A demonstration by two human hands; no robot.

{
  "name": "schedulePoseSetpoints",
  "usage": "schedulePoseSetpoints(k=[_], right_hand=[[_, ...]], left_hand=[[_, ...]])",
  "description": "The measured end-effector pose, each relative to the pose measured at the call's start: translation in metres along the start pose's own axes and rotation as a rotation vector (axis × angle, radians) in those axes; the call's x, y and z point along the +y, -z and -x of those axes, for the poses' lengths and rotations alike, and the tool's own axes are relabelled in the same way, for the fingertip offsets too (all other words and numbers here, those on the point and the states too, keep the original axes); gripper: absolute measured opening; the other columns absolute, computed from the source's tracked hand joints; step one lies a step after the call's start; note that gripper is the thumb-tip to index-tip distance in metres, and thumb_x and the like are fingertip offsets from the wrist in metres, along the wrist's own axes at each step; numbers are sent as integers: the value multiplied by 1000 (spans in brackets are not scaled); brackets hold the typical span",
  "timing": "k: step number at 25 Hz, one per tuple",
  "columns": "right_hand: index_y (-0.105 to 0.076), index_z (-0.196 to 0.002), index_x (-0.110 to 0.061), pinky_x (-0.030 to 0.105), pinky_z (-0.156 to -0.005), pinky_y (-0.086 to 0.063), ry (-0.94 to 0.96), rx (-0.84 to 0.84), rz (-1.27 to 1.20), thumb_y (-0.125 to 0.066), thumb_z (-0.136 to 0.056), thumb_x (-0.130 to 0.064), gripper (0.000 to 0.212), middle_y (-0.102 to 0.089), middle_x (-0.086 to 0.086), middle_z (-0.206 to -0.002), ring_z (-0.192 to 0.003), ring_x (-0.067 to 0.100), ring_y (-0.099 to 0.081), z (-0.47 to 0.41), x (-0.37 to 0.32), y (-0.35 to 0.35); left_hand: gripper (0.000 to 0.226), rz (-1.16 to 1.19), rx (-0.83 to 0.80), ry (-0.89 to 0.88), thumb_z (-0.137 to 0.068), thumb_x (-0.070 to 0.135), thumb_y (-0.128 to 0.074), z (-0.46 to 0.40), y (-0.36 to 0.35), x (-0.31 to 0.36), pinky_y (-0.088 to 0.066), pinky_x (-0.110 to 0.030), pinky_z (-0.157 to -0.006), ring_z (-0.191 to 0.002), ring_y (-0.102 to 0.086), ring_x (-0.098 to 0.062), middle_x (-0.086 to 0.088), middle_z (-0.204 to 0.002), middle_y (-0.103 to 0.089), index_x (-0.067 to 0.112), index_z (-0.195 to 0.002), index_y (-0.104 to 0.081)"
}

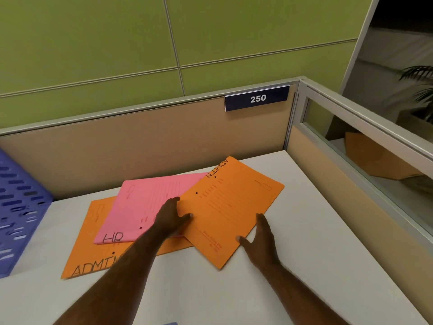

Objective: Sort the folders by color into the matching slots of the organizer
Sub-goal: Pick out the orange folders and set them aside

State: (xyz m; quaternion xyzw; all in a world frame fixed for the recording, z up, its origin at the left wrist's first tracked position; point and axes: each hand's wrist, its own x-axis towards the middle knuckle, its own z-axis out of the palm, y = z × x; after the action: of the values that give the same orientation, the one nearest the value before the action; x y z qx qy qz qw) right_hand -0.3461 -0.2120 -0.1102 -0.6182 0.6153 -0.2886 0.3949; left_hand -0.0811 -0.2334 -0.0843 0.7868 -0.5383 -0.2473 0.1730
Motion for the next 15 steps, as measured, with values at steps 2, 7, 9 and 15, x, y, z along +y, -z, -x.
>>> schedulePoseSetpoints(k=[2, 7, 9, 15], right_hand=[[-15, -152, -7, 28, -117, -17, 42, 33, -6, -75, -81, -13, 93, -21, 9, -159, -148, 20, -18, 0, 2, -5], [-16, -152, -9, 29, -117, -20, 32, 35, -8, -74, -81, -10, 91, -22, 7, -159, -148, 19, -18, -3, 4, -6], [-17, -152, -9, 29, -116, -20, 36, 21, -11, -72, -82, -9, 89, -22, 7, -159, -148, 19, -19, -2, 4, -3], [-16, -151, -7, 30, -116, -20, 29, 15, -34, -74, -80, -6, 93, -19, 11, -159, -148, 22, -18, 5, 1, 7]], left_hand=[[80, -6, -2, 38, -83, 42, -71, -11, -2, 2, -39, -44, -107, -131, -46, -32, -14, -146, -45, 8, -145, -33], [60, -37, 57, 67, -90, 43, -61, -29, 3, 17, -45, -48, -101, -120, -52, -36, -17, -134, -51, 11, -138, -44], [45, -16, 110, 9, -94, 37, -54, -30, 11, 24, -49, -52, -94, -111, -58, -35, -17, -124, -58, 8, -129, -54], [24, 367, 280, -68, -98, 21, -49, 9, 26, 33, -50, -34, -72, -93, -63, -30, -12, -102, -65, 4, -109, -63]])
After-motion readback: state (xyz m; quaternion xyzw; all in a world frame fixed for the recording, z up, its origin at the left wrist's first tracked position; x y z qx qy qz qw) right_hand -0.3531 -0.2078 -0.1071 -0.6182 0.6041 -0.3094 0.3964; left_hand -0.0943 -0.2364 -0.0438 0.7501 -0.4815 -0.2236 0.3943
